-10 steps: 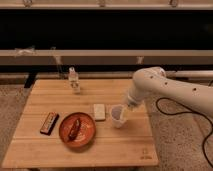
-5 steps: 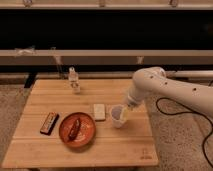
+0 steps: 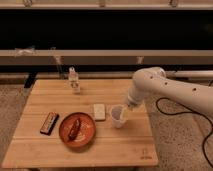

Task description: Place the eraser in the ceramic cup

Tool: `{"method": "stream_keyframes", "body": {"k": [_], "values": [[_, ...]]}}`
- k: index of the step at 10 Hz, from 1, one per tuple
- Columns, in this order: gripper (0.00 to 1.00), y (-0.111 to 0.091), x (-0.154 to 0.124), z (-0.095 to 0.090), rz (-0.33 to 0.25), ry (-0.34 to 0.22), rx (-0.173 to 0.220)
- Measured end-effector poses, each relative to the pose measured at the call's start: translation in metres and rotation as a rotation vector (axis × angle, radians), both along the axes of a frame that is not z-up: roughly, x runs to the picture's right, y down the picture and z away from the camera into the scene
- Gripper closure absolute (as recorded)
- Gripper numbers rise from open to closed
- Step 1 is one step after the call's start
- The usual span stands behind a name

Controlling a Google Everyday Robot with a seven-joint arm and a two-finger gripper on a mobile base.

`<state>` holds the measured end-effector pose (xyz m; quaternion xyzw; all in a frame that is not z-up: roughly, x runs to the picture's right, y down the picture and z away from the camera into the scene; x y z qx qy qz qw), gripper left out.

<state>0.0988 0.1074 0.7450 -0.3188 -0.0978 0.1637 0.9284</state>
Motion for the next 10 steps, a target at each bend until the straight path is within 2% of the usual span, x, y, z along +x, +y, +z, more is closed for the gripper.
{"method": "stream_keyframes", "body": {"k": [2, 5, 10], "values": [[0.20, -0.004, -0.001, -0.001, -0.006, 0.013, 0.009], [0.20, -0.027, -0.037, 0.001, -0.050, 0.036, 0.031], [0.20, -0.053, -0.141, 0.017, -0.139, 0.013, 0.045]]}}
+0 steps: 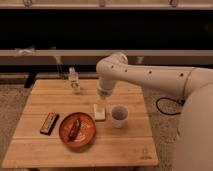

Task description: Place the eraser in the ceramic cup

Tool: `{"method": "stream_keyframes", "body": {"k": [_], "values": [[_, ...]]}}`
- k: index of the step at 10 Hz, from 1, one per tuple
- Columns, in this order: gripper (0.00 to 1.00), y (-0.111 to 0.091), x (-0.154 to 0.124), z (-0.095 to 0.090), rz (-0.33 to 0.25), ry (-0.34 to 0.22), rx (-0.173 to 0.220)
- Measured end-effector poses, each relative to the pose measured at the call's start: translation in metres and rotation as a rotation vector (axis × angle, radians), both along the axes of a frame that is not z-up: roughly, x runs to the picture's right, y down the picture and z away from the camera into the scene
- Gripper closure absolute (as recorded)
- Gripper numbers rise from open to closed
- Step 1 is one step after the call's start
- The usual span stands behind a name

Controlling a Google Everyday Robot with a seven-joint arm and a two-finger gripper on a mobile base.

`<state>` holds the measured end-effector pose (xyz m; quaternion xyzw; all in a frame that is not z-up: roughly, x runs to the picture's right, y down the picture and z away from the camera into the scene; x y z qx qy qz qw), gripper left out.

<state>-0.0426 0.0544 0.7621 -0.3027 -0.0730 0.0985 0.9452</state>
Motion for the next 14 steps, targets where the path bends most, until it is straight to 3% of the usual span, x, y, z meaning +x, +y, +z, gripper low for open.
{"method": "stream_keyframes", "body": {"k": [4, 7, 10, 14], "values": [[0.20, 0.005, -0.080, 0.011, -0.125, -0.111, 0.030], [0.20, 0.017, -0.125, 0.017, -0.294, -0.257, 0.065], [0.20, 0.027, -0.159, 0.014, -0.402, -0.336, 0.072], [0.20, 0.039, -0.201, 0.012, -0.496, -0.405, 0.071]]}}
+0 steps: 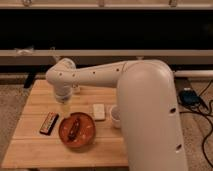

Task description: Place the eraser in the ceramic cup

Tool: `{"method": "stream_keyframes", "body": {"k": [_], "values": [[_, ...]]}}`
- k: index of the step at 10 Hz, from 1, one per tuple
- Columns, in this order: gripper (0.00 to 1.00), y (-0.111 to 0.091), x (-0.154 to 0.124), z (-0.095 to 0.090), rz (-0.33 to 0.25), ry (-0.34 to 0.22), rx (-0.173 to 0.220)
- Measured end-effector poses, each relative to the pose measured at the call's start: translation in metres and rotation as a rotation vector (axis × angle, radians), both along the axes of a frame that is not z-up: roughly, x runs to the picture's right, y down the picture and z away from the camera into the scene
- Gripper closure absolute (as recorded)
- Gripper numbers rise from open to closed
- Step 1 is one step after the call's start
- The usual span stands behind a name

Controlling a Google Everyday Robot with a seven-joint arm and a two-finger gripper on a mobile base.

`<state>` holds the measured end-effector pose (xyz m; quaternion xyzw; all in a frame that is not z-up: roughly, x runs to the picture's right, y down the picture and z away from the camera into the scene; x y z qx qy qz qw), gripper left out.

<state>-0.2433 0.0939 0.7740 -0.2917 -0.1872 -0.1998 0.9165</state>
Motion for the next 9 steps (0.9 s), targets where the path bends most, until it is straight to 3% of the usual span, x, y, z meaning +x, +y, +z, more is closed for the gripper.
{"method": "stream_keyframes", "body": {"k": [7, 9], "values": [[0.20, 0.0009, 0.0011, 0.0009, -0.005, 0.003, -0.002], [0.20, 0.0025, -0.0001, 0.0035, -0.025, -0.004, 0.014]]}}
